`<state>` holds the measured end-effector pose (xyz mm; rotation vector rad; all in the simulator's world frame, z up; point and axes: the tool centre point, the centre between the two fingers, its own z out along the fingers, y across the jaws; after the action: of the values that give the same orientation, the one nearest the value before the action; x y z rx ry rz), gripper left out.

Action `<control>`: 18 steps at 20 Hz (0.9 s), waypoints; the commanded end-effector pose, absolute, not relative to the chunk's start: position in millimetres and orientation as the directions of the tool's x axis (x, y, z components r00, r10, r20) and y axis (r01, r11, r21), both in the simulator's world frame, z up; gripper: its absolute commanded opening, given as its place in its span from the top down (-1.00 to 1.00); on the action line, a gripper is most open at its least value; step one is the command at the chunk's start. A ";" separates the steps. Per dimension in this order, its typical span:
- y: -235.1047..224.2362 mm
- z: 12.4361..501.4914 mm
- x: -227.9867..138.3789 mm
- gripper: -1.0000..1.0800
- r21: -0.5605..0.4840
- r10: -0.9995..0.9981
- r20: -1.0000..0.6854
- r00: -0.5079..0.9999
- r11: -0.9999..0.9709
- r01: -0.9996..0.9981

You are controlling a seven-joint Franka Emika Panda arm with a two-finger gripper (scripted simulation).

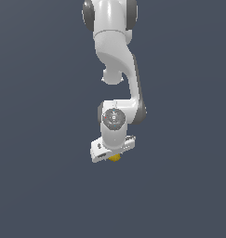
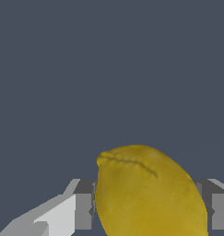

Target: Pick up the object and move it to a goal position.

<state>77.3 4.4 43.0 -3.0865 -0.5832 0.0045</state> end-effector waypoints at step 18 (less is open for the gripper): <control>36.1 162.9 -4.1 1.00 0.002 0.365 -0.001 0.931 -0.931 0.365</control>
<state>3.7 33.0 151.0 -3.0881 -0.5842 0.0034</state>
